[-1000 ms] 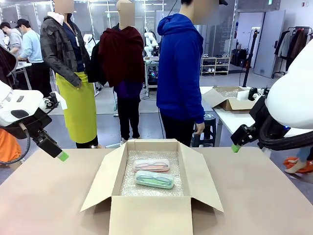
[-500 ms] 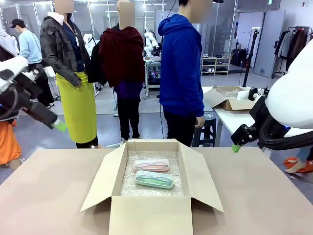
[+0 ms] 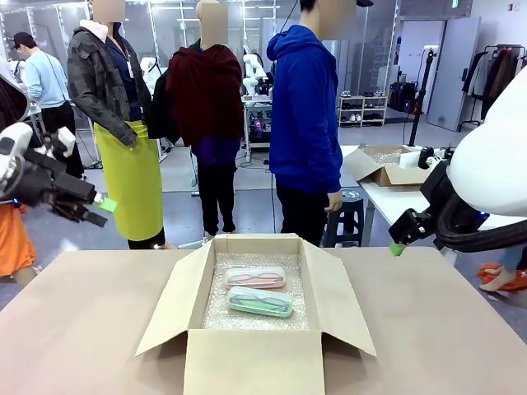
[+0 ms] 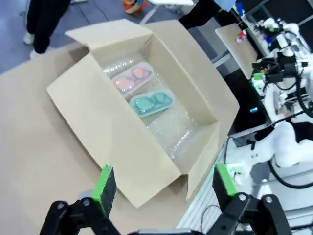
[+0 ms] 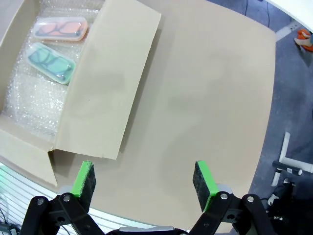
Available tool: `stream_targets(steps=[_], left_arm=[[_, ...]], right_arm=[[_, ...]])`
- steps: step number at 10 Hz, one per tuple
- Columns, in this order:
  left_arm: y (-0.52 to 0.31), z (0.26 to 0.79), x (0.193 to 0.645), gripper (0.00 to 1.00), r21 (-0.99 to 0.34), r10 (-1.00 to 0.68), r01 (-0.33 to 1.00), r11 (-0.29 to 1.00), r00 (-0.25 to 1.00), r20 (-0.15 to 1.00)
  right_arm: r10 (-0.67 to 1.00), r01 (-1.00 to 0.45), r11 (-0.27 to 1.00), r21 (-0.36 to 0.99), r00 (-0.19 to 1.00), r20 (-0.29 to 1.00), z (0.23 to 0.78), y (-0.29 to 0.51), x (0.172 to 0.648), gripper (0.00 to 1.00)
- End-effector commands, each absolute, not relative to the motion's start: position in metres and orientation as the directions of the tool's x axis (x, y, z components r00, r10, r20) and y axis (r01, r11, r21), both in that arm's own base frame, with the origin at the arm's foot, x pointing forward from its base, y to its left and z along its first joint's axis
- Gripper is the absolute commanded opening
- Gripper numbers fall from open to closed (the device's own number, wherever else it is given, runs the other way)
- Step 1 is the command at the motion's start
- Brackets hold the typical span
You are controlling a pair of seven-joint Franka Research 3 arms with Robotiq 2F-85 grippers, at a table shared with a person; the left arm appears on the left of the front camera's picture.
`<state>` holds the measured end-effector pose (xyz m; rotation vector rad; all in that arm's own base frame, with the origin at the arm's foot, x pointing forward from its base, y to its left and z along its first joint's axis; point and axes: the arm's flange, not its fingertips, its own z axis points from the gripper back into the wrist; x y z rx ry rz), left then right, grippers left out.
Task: Pack the glasses set securely to prepare it for shipping.
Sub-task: Position the Package Box on the left side of the table.
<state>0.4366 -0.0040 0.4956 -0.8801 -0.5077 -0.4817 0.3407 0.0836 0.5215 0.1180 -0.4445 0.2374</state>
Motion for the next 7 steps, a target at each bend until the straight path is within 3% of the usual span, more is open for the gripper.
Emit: stream_targets(steps=[1, 4, 7], left_arm=[[-0.004, 0.461, 0.452, 1.00, -0.662, -0.172, 0.530, 0.530, 0.832, 0.528], [-0.010, 0.383, 0.471, 1.00, -0.788, -0.092, 0.394, 0.473, 0.911, 0.401], [-0.014, 0.360, 0.490, 1.00, -0.795, -0.048, 0.334, 0.506, 0.931, 0.361]], right_arm=[[0.196, -0.249, 0.966, 0.063, 0.874, 0.444, 0.522, 0.084, 0.340, 1.00], [0.196, -0.249, 0.966, 0.063, 0.874, 0.444, 0.522, 0.084, 0.340, 1.00], [0.196, -0.249, 0.966, 0.063, 0.874, 0.444, 0.522, 0.084, 0.340, 1.00]])
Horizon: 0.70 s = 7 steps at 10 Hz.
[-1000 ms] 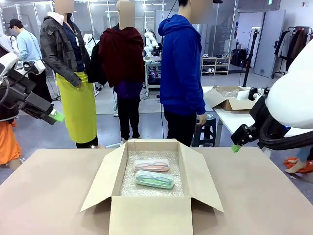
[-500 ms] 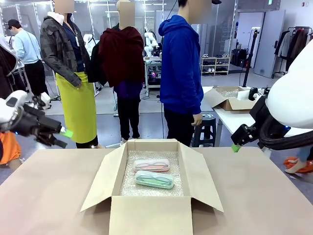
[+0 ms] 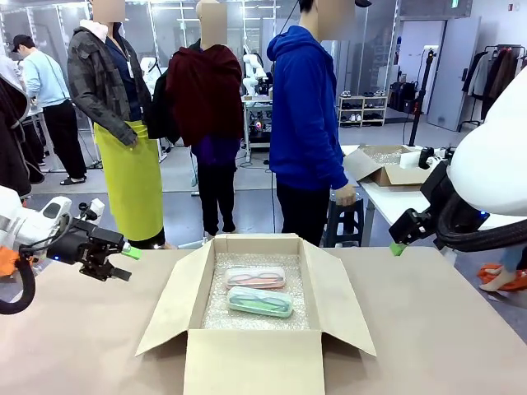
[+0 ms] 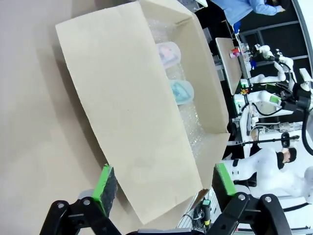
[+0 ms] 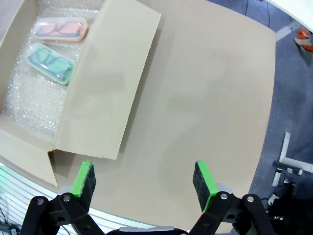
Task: Pack the glasses set securely to prepare it for shipping.
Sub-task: Position the Package Box on the left side of the table.
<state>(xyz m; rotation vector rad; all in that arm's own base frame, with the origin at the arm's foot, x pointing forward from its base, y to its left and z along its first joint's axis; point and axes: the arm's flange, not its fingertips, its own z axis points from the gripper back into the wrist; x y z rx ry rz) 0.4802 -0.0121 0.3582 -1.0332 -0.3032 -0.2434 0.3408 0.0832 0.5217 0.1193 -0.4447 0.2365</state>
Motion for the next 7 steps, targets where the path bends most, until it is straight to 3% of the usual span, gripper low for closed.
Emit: stream_targets(steps=[1, 2, 7], left_arm=[[-0.020, 0.354, 0.495, 1.00, -0.829, -0.068, 0.288, 0.480, 0.954, 0.292], [-0.012, 0.358, 0.480, 1.00, -0.802, -0.056, 0.338, 0.492, 0.932, 0.359], [-0.012, 0.358, 0.480, 1.00, -0.802, -0.056, 0.338, 0.492, 0.932, 0.359]], right_arm=[[0.196, -0.249, 0.966, 0.063, 0.874, 0.444, 0.522, 0.084, 0.340, 1.00], [0.196, -0.249, 0.966, 0.063, 0.874, 0.444, 0.522, 0.084, 0.340, 1.00], [0.196, -0.249, 0.966, 0.063, 0.874, 0.444, 0.522, 0.084, 0.340, 1.00]])
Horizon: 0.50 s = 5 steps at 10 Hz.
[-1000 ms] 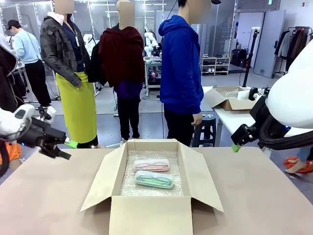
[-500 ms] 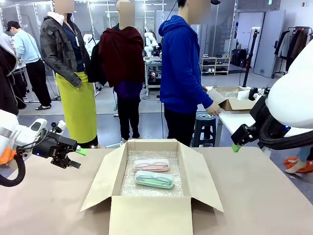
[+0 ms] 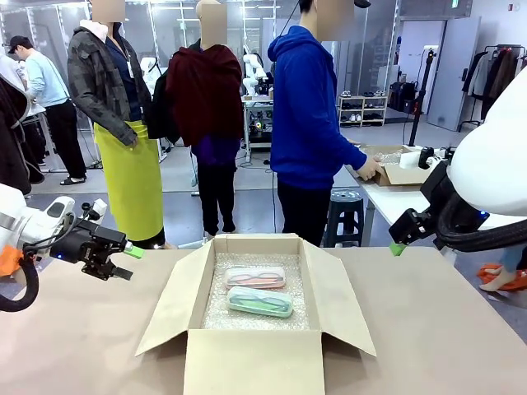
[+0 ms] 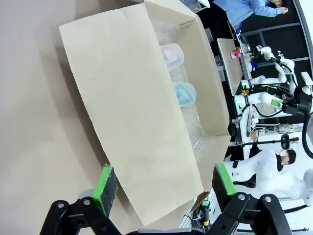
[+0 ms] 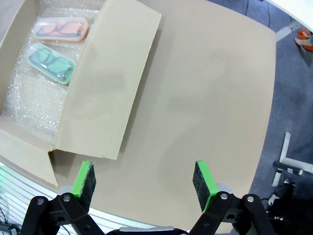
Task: Pack the glasses set securely to prepare it for shipping.
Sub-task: Position the Package Box on the left side of the table.
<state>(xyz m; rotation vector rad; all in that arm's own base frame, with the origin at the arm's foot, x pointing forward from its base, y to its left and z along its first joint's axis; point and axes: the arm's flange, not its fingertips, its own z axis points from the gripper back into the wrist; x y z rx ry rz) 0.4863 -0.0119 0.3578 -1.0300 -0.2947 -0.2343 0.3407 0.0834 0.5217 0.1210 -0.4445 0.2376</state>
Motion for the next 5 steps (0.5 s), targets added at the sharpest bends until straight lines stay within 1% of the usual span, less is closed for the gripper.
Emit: stream_targets(steps=[1, 2, 3, 4, 5], left_arm=[[-0.012, 0.358, 0.480, 1.00, -0.802, -0.056, 0.338, 0.492, 0.932, 0.359], [-0.012, 0.358, 0.486, 1.00, -0.804, -0.053, 0.327, 0.496, 0.936, 0.348], [-0.022, 0.343, 0.494, 1.00, -0.799, -0.042, 0.306, 0.518, 0.942, 0.333], [-0.027, 0.338, 0.497, 1.00, -0.797, -0.047, 0.316, 0.515, 0.939, 0.342], [-0.030, 0.336, 0.499, 1.00, -0.821, -0.034, 0.308, 0.481, 0.942, 0.333]], right_arm=[[0.196, -0.249, 0.966, 0.063, 0.874, 0.444, 0.522, 0.084, 0.340, 1.00], [0.196, -0.249, 0.966, 0.063, 0.874, 0.444, 0.522, 0.084, 0.340, 1.00], [0.196, -0.249, 0.966, 0.063, 0.874, 0.444, 0.522, 0.084, 0.340, 1.00], [0.196, -0.249, 0.966, 0.063, 0.874, 0.444, 0.522, 0.084, 0.340, 1.00], [0.196, -0.249, 0.966, 0.063, 0.874, 0.444, 0.522, 0.084, 0.340, 1.00]])
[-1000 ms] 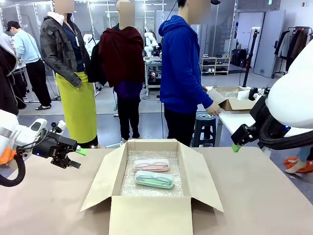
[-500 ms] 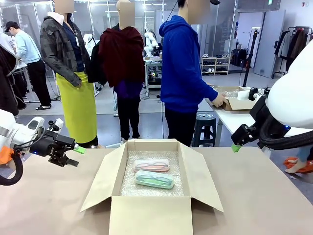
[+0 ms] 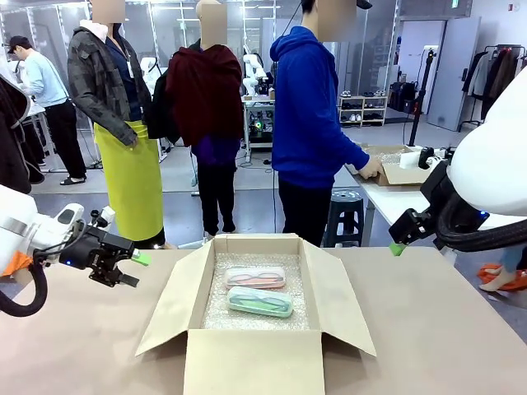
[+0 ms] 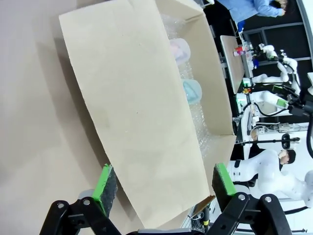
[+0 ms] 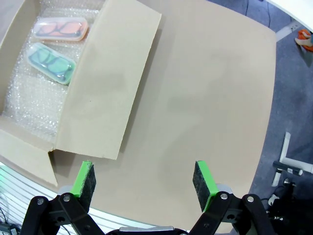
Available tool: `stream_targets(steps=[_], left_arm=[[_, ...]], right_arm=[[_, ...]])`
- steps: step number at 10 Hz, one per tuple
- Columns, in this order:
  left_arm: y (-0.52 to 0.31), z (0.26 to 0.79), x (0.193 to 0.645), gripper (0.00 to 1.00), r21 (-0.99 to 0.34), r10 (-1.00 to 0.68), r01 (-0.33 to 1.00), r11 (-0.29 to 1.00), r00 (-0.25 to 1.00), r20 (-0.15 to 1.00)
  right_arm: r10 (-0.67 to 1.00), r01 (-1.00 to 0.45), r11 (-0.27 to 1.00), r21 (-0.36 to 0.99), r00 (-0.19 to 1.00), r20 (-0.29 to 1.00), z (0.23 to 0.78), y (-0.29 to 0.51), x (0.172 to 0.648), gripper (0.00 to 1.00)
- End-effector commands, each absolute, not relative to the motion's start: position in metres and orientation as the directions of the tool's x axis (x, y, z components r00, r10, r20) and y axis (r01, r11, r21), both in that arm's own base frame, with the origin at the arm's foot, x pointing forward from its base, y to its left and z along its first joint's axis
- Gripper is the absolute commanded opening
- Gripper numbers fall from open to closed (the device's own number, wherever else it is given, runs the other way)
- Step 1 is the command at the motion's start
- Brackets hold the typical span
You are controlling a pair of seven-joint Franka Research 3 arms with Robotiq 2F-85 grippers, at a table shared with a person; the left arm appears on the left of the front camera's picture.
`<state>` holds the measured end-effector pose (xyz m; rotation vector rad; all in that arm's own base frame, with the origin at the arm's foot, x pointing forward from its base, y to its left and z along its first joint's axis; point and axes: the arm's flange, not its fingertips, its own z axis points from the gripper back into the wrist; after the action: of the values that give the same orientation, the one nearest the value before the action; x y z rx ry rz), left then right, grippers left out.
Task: Pack the glasses set securely to prepare it for shipping.
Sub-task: Position the Package Box on the left side of the table.
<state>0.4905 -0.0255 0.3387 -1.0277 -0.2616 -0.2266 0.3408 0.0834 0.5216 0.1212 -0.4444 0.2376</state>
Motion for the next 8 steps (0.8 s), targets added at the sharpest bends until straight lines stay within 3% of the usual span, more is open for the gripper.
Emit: stream_targets(steps=[1, 8], left_arm=[[-0.032, 0.329, 0.500, 1.00, -0.817, -0.022, 0.299, 0.493, 0.943, 0.332], [-0.046, 0.280, 0.501, 1.00, -0.853, -0.004, 0.196, 0.484, 0.975, 0.222]], right_arm=[[0.196, -0.249, 0.966, 0.063, 0.874, 0.444, 0.522, 0.084, 0.340, 1.00], [0.196, -0.249, 0.966, 0.063, 0.874, 0.444, 0.522, 0.084, 0.340, 1.00]])
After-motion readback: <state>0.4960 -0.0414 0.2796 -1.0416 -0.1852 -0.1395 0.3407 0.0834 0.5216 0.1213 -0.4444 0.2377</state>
